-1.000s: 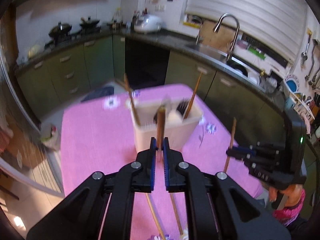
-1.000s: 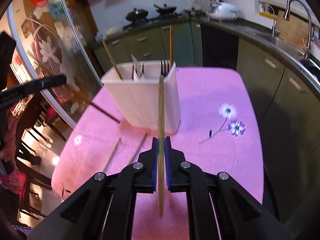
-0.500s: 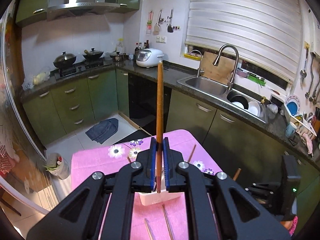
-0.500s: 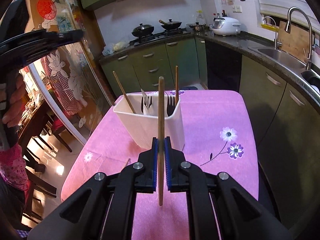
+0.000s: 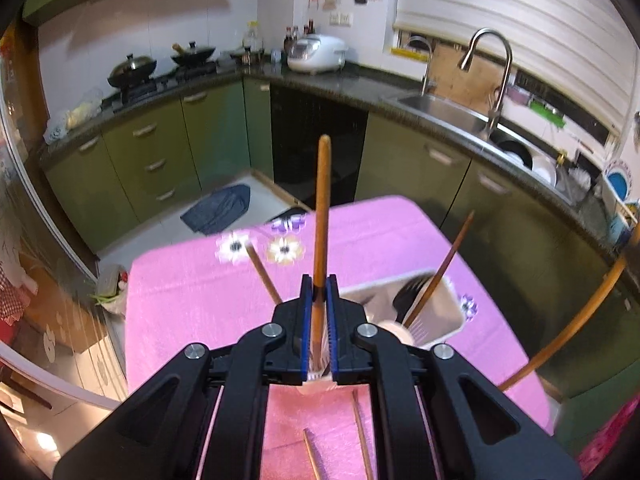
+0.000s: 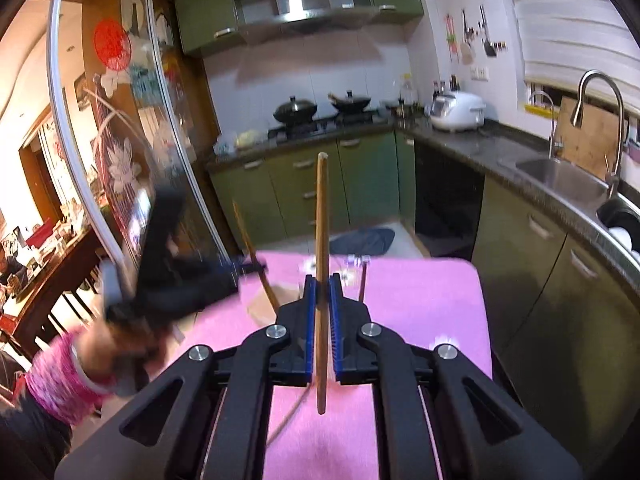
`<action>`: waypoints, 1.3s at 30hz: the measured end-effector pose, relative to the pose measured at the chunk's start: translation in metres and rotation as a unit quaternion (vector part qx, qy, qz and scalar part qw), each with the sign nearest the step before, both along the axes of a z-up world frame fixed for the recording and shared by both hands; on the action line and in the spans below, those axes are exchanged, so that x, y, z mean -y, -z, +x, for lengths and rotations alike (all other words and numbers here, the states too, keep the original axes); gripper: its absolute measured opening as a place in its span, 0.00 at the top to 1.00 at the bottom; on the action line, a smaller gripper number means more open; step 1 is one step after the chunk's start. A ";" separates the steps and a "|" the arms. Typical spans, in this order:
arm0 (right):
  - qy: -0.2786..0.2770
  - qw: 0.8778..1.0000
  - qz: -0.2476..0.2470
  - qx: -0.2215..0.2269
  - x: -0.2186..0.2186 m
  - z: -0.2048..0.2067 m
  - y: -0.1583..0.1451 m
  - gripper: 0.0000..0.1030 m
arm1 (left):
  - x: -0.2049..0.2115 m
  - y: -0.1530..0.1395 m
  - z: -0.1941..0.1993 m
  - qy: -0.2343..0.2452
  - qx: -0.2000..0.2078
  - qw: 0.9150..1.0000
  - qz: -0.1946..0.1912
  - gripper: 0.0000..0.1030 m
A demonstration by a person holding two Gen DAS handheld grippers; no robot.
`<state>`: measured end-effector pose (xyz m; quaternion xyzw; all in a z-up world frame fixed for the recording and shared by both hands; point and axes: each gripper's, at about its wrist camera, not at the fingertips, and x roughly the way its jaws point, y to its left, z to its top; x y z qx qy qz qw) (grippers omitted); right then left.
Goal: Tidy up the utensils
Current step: 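Carry both chopsticks upright into the caddy and open both grippers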
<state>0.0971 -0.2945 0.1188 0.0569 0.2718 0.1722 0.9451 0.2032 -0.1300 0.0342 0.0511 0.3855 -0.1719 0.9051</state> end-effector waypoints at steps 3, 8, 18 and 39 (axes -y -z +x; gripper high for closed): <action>0.008 1.000 0.008 0.017 0.000 0.012 -0.019 0.93 | 0.000 0.013 -0.004 0.003 -0.007 1.000 0.001 0.91; 0.023 0.999 0.024 0.038 -0.001 0.038 -0.040 0.93 | -0.006 0.015 -0.015 0.001 0.009 1.000 -0.001 0.53; 0.050 0.999 -0.001 0.006 -0.019 0.091 0.010 0.93 | -0.017 0.007 -0.060 0.011 0.034 0.999 0.005 0.40; 0.080 0.996 -0.034 -0.001 -0.027 0.038 0.092 0.74 | -0.043 0.149 -0.109 -0.026 -0.159 0.986 0.035 0.38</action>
